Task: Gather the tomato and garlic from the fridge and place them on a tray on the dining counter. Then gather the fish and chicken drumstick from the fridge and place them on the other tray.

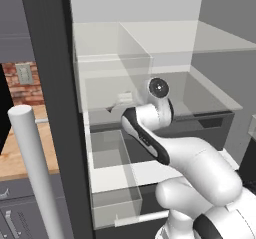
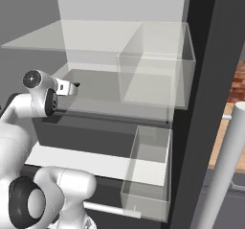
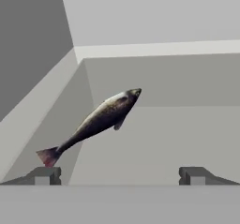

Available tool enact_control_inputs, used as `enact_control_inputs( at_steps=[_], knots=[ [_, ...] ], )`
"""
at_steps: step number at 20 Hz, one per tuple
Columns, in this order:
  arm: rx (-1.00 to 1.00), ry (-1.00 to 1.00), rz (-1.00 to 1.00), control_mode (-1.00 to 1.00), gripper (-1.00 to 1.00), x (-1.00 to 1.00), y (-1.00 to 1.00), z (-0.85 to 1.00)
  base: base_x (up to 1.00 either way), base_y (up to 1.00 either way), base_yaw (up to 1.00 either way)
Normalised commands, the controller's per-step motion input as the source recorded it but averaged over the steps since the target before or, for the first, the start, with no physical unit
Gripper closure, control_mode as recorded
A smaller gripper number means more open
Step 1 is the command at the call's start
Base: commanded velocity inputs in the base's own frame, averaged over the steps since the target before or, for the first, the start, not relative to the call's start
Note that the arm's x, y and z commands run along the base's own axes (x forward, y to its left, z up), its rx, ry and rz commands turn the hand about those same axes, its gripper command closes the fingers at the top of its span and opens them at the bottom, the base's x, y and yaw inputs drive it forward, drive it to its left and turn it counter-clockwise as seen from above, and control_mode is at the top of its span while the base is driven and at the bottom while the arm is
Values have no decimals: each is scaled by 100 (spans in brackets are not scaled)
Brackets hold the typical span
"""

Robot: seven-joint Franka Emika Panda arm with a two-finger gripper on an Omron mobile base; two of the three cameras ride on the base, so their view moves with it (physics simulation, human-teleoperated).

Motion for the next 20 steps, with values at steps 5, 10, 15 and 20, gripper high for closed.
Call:
enact_control_inputs(
  at_steps=[5, 10, 15, 20],
  knots=[
    [0, 1, 0, -100, -100, 31, 4, 0, 0, 0, 0],
    [0, 6, 0, -100, -100, 17, 4, 0, 0, 0, 0],
    [0, 5, -1, -100, -100, 14, 10, 0, 0, 0, 0],
    [0, 0, 0, -100, -100, 25, 0, 0, 0, 0, 0]
  ],
)
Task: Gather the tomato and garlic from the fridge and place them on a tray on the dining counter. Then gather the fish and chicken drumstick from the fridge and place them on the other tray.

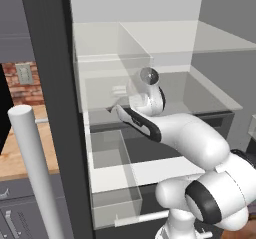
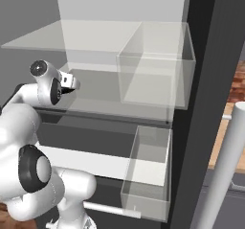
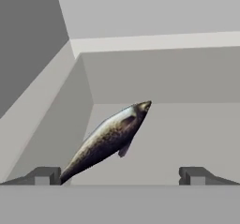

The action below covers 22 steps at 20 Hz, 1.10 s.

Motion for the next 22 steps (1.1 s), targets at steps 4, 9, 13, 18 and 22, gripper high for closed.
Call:
enact_control_inputs(
  at_steps=[4, 9, 13, 18, 22],
  knots=[
    [0, 0, 0, -100, -100, 18, 0, 0, 0, 0, 0],
    [0, 0, 0, -100, -100, 6, 3, -8, 0, 0, 0],
    [0, 1, -1, -100, -100, 0, 13, -8, 0, 0, 0],
    [0, 3, -6, -100, -100, 13, 9, -1, 0, 0, 0],
    [0, 3, -10, -100, -100, 11, 0, 0, 0, 0, 0]
  ],
)
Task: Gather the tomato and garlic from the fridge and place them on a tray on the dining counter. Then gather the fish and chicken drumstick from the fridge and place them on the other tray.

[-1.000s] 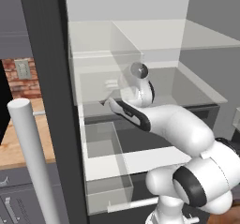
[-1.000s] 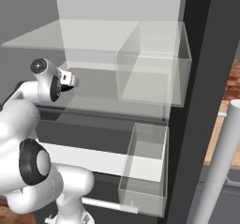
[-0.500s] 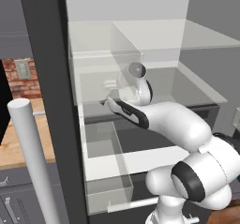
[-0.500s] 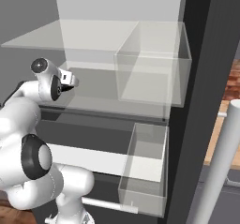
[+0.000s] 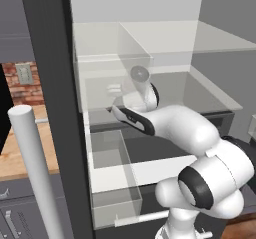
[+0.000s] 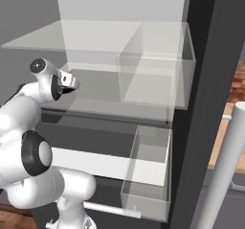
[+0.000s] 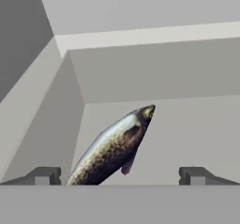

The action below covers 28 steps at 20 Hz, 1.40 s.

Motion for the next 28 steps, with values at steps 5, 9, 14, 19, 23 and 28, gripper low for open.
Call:
enact_control_inputs(
  at_steps=[5, 9, 14, 19, 23, 28],
  knots=[
    [0, 3, -3, -100, -100, 0, 1, -4, 0, 0, 0],
    [0, 2, 0, -100, -100, 0, 0, -9, 0, 0, 0],
    [0, 0, 0, -100, -100, 8, 0, 0, 0, 0, 0],
    [0, 3, 0, -100, -100, 10, 0, 0, 0, 0, 0],
    [0, 5, -2, -100, -100, 11, 10, 0, 0, 0, 0],
    [1, 4, -3, -100, -100, 13, 4, 0, 0, 0, 0]
  ],
)
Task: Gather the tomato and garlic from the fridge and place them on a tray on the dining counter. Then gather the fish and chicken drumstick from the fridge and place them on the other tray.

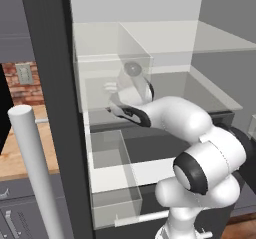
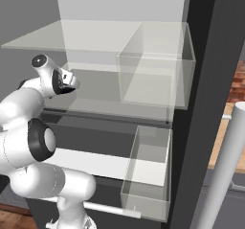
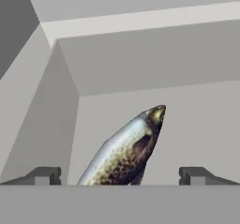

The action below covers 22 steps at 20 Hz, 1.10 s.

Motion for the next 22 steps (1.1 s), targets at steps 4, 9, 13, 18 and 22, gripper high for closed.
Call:
enact_control_inputs(
  at_steps=[4, 9, 13, 18, 22],
  knots=[
    [3, 5, -2, -100, -100, 4, 0, 0, 0, 0, 0],
    [4, 6, -3, -100, -100, 1, 0, 0, 0, 0, 0],
    [5, 2, -5, -100, -100, 0, 0, 0, 0, 0, 0],
    [0, 0, -9, -100, -100, 2, 2, 0, 0, 0, 0],
    [-3, 0, -12, -100, -100, 0, 12, 0, 0, 0, 0]
  ],
)
